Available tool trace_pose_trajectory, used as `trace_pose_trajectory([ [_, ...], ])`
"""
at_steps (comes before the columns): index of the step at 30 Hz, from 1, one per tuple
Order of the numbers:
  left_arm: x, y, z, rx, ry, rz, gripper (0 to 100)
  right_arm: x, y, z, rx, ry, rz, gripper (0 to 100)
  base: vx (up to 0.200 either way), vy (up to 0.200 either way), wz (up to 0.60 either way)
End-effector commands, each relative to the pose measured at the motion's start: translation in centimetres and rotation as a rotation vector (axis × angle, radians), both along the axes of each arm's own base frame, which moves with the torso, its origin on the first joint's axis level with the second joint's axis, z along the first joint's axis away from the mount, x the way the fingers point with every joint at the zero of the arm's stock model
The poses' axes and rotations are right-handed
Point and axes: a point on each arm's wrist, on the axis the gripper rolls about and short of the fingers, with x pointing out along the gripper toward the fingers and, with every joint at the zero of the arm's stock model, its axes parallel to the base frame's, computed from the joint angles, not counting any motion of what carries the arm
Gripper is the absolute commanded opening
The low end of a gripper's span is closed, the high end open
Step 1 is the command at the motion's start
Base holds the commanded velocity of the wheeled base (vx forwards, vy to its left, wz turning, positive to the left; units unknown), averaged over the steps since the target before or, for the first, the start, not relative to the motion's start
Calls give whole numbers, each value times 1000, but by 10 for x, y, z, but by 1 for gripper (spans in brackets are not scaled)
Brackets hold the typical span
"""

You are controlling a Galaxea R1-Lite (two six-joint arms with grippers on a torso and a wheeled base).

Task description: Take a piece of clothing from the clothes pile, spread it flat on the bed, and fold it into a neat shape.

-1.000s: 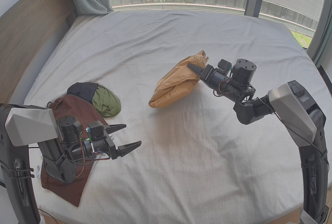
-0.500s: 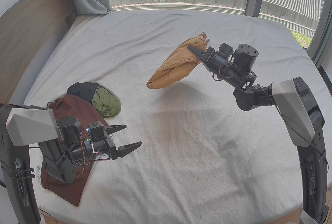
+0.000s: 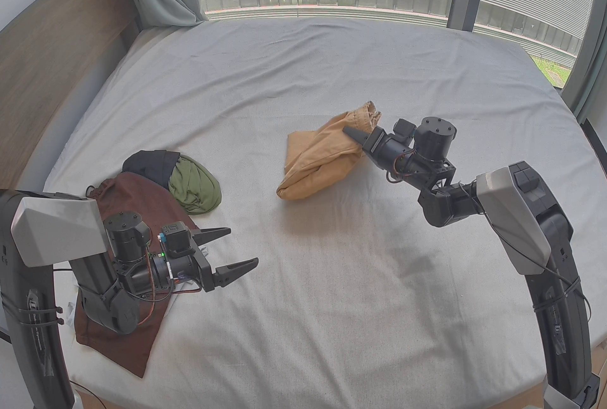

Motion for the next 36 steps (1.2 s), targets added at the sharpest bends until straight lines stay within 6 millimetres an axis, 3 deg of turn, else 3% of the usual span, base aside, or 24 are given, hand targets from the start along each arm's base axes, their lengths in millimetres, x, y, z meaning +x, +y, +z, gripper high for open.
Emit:
trace_pose_trajectory([
  [1,0,0,1,0,-4,0,100,-11,-8,-16,-31,78,-14,0,0,0,0],
  [14,-1,-1,1,0,-4,-3,100,-28,-24,-49,-46,130,-59,0,0,0,0],
  [36,0,-1,2,-1,-8,-2,100,-33,-36,-79,-63,189,-111,0,0,0,0],
])
